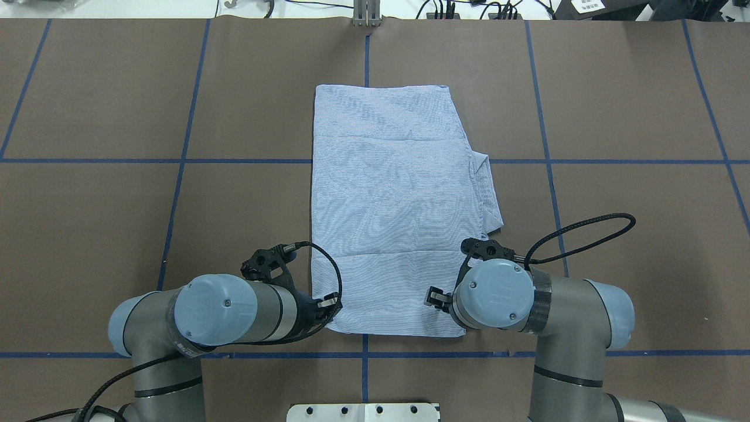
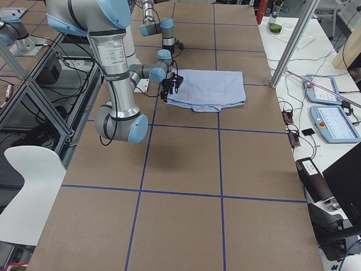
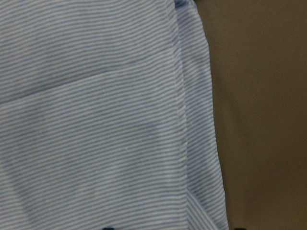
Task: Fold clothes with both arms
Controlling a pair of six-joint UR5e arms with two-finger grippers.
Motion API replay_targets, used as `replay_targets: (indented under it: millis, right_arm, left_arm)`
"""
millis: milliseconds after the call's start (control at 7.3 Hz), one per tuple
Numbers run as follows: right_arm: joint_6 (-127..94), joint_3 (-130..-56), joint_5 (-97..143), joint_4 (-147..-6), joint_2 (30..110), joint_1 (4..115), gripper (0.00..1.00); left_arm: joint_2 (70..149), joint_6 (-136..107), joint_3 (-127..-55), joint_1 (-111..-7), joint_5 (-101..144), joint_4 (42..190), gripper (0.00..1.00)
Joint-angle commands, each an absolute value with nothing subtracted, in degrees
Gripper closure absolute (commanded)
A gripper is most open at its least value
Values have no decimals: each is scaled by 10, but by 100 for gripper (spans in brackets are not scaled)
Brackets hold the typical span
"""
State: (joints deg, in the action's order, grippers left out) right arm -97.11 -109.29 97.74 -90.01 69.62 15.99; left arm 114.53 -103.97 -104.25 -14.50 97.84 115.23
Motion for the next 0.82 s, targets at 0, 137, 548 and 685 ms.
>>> replay_targets:
  millis: [0, 137, 548, 685]
  right_arm:
    - [-971, -1092, 977, -900, 696, 160, 46]
    - [-970, -1093, 977, -900, 696, 160, 55]
    - [-973, -1093, 977, -900, 695, 160, 89]
    - [-973, -1093, 976, -900, 695, 160, 95]
  left_arm:
    - [1145, -1040, -1043, -146, 978, 1152, 100]
    - [1145, -1040, -1043, -146, 979, 1152, 100]
    - [1145, -1040, -1042, -148, 978, 1152, 100]
    - [1146, -1040, -1042, -149, 978, 1152, 100]
